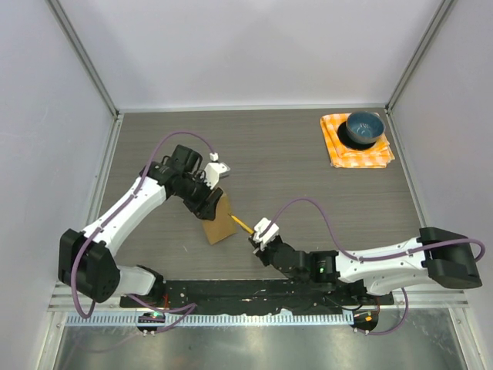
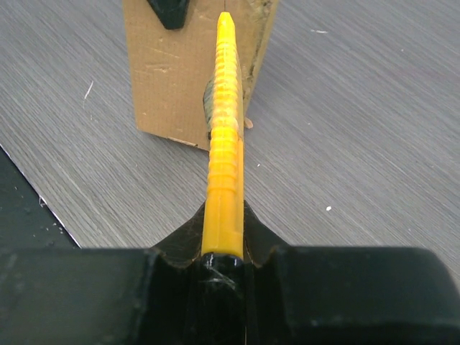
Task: Unpack the express box
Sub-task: Cut the express box at the center of the board, then adjust the knife.
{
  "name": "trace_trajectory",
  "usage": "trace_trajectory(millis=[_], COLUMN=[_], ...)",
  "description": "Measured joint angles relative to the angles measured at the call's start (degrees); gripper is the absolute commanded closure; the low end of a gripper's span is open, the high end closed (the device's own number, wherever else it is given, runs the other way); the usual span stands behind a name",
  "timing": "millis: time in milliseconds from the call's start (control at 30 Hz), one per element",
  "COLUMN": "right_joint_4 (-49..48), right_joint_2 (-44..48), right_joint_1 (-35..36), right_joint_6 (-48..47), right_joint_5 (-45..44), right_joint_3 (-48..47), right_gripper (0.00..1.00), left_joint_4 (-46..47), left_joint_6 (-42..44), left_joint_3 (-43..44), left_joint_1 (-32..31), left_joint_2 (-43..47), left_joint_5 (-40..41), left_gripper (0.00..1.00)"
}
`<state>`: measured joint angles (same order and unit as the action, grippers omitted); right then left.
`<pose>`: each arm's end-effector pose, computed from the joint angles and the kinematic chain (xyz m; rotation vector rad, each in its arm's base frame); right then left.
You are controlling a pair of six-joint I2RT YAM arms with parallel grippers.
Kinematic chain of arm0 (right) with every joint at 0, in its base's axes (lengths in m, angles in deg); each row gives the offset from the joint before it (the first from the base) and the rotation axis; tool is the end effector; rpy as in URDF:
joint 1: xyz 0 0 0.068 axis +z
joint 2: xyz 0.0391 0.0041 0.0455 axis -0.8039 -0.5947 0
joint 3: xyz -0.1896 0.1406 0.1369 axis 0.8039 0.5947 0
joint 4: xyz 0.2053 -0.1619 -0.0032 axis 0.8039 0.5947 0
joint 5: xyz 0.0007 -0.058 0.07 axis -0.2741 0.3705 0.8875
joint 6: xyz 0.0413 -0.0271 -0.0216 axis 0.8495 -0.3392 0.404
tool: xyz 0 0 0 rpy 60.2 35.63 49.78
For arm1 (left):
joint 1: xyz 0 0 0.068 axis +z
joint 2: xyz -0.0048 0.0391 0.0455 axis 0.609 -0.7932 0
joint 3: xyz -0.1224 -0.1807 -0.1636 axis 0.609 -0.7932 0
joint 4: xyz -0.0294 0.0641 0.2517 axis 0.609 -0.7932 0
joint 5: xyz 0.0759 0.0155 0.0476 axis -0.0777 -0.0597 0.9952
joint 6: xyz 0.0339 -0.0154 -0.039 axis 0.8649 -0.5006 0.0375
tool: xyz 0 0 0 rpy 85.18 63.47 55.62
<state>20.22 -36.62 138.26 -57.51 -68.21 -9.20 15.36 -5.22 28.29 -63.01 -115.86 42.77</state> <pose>0.0444 0.2349 0.2039 -0.7838 1.6923 0.4540 0.2260 -0.1243 0.2687 1.0728 2.4835 -0.6362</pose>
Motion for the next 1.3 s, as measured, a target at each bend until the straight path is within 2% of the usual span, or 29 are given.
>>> trace_trajectory(millis=[100, 167, 300, 333, 367, 400, 433, 867, 1300], right_joint_4=[2.49, 3.58, 4.76, 5.11, 5.4, 5.73, 6.08, 9.97, 16.13], right_joint_2=[3.67, 6.12, 10.19, 10.69, 10.99, 11.08, 11.08, 13.88, 18.01], right_joint_1=[-0.11, -0.11, -0.13, -0.11, -0.13, -0.13, -0.13, -0.13, -0.13], right_joint_6=[1.03, 1.68, 2.8, 2.97, 3.17, 3.37, 3.56, 5.27, 5.2], right_joint_5=[-0.13, -0.28, -0.61, -0.7, -0.74, -0.79, -0.76, -0.59, 0.15], right_joint_3=[0.04, 0.31, 1.2, 1.31, 1.42, 1.46, 1.49, 2.38, 0.83], right_gripper=[0.99, 0.99, 0.99, 0.99, 0.99, 0.99, 0.99, 0.99, 0.99], left_joint_4=[-0.04, -0.22, -0.46, -0.5, -0.55, -0.63, -0.66, -2.62, -9.55], left_joint_6=[0.33, 0.46, 0.46, 0.44, 0.42, 0.28, 0.26, -0.63, 1.22], left_joint_3=[0.02, 0.09, 0.13, 0.13, 0.13, 0.13, 0.13, 0.5, 9.49], left_joint_1=[-0.07, -0.44, -2.19, -2.89, -3.58, -4.22, -4.83, -7.28, -7.28], left_joint_2=[1.11, 1.64, 2.62, 2.86, 3.08, 3.28, 3.48, 6.19, 6.71], left_joint_5=[1.16, 1.46, 2.08, 2.25, 2.47, 2.6, 2.71, 4.76, 6.03], left_gripper=[0.7, 0.55, 0.46, 0.3, 0.22, 0.02, 0.0, 0.0, 0.0])
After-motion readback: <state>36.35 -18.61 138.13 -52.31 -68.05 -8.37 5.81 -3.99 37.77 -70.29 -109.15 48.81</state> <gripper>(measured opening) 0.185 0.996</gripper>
